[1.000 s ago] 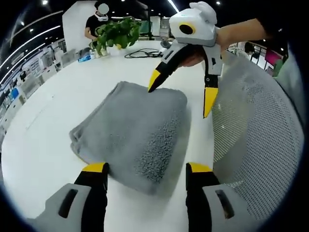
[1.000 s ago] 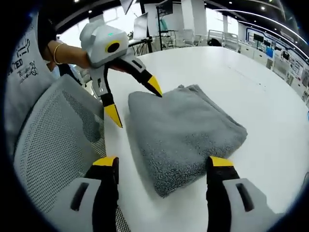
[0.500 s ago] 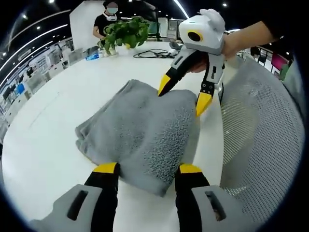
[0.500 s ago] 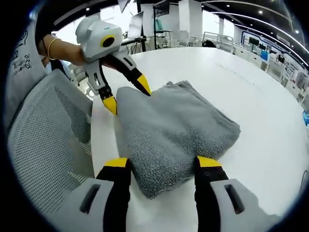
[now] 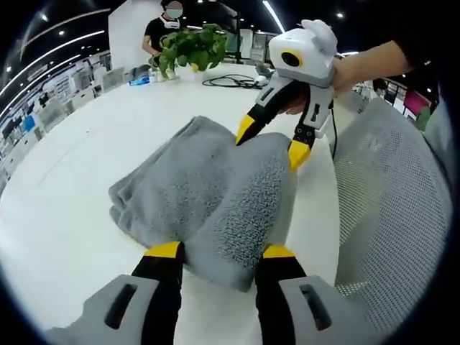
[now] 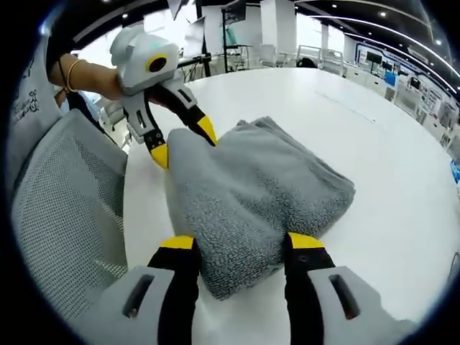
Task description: Fold the towel on the table until its edges align and the towel forms a compact rectangular stack.
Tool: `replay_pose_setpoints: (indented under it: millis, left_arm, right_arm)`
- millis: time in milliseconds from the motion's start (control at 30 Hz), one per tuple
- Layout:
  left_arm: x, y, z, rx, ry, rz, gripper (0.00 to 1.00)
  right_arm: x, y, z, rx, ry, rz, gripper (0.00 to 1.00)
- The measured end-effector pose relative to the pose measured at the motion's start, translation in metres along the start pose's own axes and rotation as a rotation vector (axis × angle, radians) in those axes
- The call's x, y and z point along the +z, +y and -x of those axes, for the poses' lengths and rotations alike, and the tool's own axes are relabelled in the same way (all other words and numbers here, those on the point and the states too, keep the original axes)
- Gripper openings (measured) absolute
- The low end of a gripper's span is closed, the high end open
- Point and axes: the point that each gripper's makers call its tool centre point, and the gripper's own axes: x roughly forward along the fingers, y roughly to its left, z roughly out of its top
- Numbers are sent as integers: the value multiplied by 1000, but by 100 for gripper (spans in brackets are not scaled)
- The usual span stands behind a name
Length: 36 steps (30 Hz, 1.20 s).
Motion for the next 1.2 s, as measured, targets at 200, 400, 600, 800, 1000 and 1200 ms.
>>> replay_pose_setpoints:
  millis: [200,400,600,800,1000,1200]
  left_arm:
    - [6,22,-6,0,-51,51,35]
    - [15,44,-15,25,-62,38,34]
    - [21,67,-21,17,-59,59,33]
    - [28,86,-28,1,-58,66,32]
    - [32,98,-33,10,-65,64,32]
    - [37,108,-38,13,-79,61,31]
  right_arm:
    - [9,-17,-8,-39,-48,-30,45]
    - [19,-37,-16,-57,-44,-29,45]
    - [29,-55,-23,-67,-56,-45,44]
    - [35,-74,-30,-86,-68,-42,44]
    - [40,-89,-35,-111,-105,-61,42]
    - [46,-94,-36,-101,-122,-80,41]
